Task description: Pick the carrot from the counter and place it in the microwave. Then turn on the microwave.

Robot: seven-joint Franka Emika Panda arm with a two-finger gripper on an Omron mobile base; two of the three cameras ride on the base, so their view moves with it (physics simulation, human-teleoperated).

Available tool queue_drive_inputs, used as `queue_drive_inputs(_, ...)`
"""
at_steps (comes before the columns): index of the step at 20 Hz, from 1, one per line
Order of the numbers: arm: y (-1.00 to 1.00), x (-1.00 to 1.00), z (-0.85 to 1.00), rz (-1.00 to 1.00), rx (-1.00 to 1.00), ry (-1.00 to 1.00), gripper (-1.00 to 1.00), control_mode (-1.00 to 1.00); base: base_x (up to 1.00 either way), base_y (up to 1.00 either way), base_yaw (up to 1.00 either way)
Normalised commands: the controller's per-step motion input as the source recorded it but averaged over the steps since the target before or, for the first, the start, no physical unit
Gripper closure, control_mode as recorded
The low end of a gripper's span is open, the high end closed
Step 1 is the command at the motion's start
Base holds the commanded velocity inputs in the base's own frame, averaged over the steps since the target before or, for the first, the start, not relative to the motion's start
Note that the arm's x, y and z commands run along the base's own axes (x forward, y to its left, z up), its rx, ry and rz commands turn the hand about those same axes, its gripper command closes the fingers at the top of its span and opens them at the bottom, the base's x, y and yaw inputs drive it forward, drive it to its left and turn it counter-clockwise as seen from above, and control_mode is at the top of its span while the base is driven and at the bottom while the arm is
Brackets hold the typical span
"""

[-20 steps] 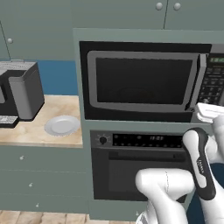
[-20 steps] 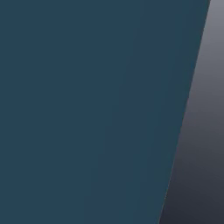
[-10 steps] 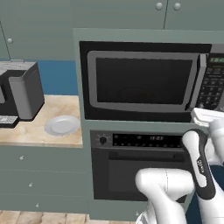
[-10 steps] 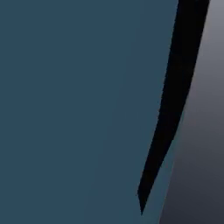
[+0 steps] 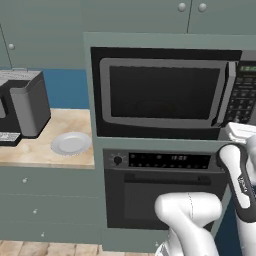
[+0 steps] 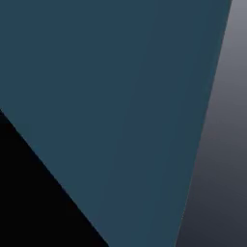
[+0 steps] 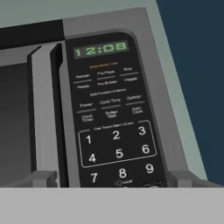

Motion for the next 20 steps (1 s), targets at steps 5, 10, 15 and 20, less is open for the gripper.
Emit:
queue_drive_inputs(5,-0.03,0.02,-0.15,0.0,0.0,0.01,-1.0,-1.0,0.0,0.0,0.0)
queue_drive_inputs(10,0.0,0.06,-0.15,0.0,0.0,0.03,-1.0,-1.0,0.0,0.0,0.0)
queue_drive_inputs(15,-0.08,0.2,-0.01,0.0,0.0,0.0,-1.0,-1.0,0.0,0.0,0.0)
queue_drive_inputs(20,-0.06,0.24,-0.01,0.0,0.0,0.0,-1.0,-1.0,0.0,0.0,0.0)
